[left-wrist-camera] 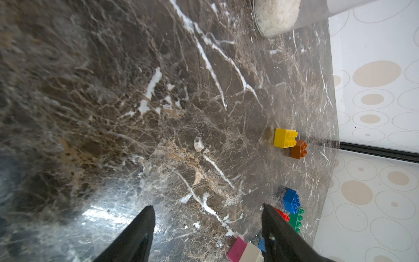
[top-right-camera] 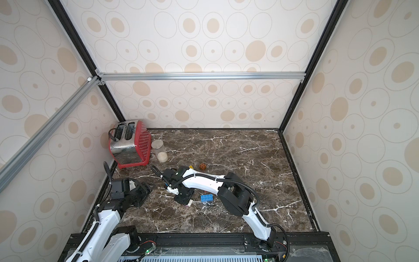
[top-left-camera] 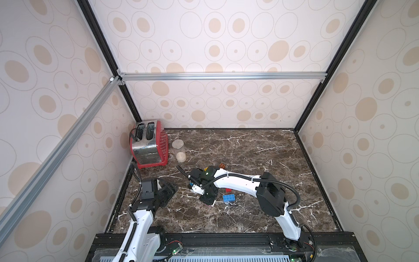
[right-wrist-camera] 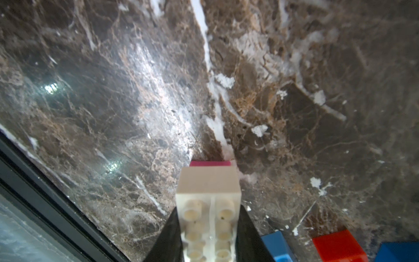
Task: Assemble a heart with lego
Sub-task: Assemble the lego brick with the lego brick.
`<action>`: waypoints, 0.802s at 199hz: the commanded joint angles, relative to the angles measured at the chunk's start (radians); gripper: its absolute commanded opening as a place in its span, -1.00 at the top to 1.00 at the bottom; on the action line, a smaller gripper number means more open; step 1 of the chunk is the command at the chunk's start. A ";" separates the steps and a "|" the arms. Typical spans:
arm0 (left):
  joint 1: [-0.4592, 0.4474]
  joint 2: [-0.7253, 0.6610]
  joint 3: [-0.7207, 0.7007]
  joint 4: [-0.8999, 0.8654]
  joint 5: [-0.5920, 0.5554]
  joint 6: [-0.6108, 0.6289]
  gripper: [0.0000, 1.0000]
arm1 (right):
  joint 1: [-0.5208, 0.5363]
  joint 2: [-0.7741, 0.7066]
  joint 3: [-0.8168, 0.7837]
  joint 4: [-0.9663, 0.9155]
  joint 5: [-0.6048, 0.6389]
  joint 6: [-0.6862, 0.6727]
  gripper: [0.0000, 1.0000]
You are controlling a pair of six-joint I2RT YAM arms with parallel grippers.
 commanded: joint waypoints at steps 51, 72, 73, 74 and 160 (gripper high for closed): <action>0.003 -0.006 -0.001 0.003 0.005 0.007 -0.48 | 0.027 0.049 0.020 -0.027 0.136 0.043 0.54; 0.003 -0.006 -0.001 0.002 0.003 0.007 -0.49 | 0.036 0.057 0.022 -0.026 0.114 0.042 0.54; 0.003 -0.006 -0.001 0.002 0.003 0.007 -0.49 | 0.035 0.058 0.022 -0.026 0.113 0.042 0.54; 0.003 -0.006 -0.001 0.002 0.003 0.007 -0.48 | 0.038 0.058 0.022 -0.026 0.111 0.042 0.54; 0.003 -0.018 -0.001 -0.004 -0.003 0.005 -0.49 | 0.039 0.115 0.071 -0.062 0.181 0.127 0.58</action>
